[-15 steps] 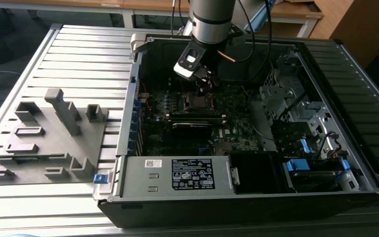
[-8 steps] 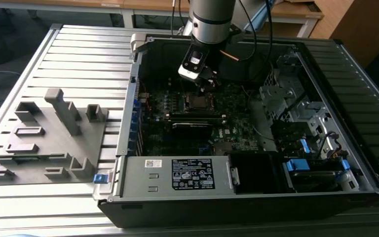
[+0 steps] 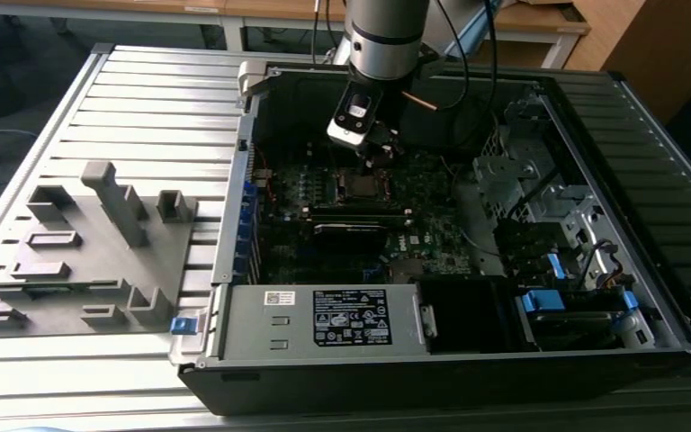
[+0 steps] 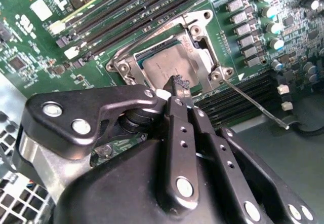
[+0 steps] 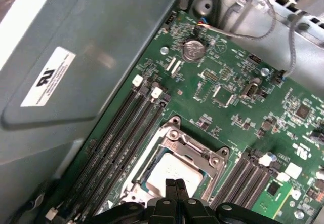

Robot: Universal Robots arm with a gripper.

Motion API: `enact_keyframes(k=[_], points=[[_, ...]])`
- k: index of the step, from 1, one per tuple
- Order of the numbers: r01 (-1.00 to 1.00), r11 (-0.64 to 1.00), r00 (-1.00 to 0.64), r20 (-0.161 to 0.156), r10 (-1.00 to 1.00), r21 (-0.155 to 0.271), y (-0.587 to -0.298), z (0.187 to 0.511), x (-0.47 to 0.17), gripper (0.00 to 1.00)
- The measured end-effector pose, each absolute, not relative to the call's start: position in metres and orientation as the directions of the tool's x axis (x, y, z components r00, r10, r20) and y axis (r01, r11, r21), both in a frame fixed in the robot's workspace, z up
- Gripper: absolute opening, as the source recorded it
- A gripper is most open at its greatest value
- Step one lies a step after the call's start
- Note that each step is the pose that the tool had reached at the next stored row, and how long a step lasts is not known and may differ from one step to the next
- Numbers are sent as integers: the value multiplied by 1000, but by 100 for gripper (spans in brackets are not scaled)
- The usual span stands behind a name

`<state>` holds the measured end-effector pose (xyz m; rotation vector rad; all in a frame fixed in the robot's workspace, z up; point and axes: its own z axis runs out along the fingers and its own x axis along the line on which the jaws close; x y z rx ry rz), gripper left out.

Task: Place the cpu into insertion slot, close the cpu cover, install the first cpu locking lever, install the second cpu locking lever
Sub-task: 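Close the cpu cover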

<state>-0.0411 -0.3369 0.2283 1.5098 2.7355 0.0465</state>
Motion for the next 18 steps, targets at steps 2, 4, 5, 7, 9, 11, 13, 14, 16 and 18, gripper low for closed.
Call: enact_keyframes(k=[2,4,5,7,9,11,13,14,16,18], points=[[835,550,-550,0,835,34,-337,228,-41,11],[834,550,-551,0,835,34,-337,228,-41,11],[834,551,-551,0,835,34,-337,228,-41,11],[834,551,-551,0,835,34,-337,228,-41,11],[834,551,-551,0,835,34,-337,228,-41,11],[834,551,-551,0,835,34,-337,228,-41,11],[834,551,-551,0,835,34,-337,228,-41,11],[834,551,-551,0,835,34,-337,228,-41,11],[834,551,-551,0,834,34,-337,228,-41,11],[830,557,-558,0,830,34,-337,228,-41,11]])
